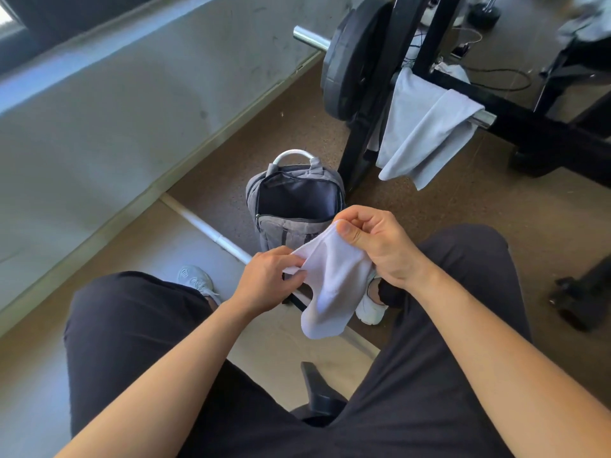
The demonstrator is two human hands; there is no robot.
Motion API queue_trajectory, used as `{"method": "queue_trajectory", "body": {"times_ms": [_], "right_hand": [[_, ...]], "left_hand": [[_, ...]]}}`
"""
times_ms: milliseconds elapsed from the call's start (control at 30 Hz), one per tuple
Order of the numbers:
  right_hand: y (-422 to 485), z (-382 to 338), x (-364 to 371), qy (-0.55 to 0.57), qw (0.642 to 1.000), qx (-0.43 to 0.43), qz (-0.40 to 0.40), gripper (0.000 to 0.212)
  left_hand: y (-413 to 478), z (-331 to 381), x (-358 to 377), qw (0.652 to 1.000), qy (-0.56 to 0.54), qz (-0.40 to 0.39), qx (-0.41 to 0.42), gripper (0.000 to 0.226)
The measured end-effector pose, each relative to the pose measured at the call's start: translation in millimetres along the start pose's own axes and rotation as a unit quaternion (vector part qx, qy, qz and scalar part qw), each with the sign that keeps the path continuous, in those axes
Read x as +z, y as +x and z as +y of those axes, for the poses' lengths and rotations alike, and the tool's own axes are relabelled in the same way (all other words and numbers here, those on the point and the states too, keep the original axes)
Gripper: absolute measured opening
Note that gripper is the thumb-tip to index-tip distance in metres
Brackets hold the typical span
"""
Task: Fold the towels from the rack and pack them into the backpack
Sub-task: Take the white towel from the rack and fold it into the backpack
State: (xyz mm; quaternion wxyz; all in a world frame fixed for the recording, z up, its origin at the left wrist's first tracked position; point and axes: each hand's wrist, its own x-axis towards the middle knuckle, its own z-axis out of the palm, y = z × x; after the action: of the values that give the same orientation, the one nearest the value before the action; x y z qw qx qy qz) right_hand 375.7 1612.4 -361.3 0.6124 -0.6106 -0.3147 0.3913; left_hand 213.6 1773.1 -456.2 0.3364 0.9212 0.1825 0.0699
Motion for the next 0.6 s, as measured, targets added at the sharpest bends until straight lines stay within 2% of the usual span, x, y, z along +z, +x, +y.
{"method": "queue_trajectory", "body": {"times_ms": [67,133,233,467,600], "right_hand": [[2,2,-3,0.029,0.999,0.006,0.030,0.014],[5,5,-8,0.044,0.996,0.000,0.077,0.016],[12,11,-21,0.009,0.986,-0.011,0.164,0.010],[18,20,-50,-0.157,0.943,0.006,0.293,0.012],[21,18,-63,-0.220,0.930,0.019,0.295,0.009]], "left_hand": [[-1,-5,1,0.998,0.022,-0.042,-0.029,0.008],[-3,-11,2,0.992,0.057,-0.100,-0.058,0.019],[-7,-17,-1,0.982,0.075,-0.148,-0.089,0.033],[-10,-32,-18,0.991,0.042,-0.074,-0.107,0.020],[-12,-40,-34,0.994,0.020,-0.016,-0.105,0.035]]}}
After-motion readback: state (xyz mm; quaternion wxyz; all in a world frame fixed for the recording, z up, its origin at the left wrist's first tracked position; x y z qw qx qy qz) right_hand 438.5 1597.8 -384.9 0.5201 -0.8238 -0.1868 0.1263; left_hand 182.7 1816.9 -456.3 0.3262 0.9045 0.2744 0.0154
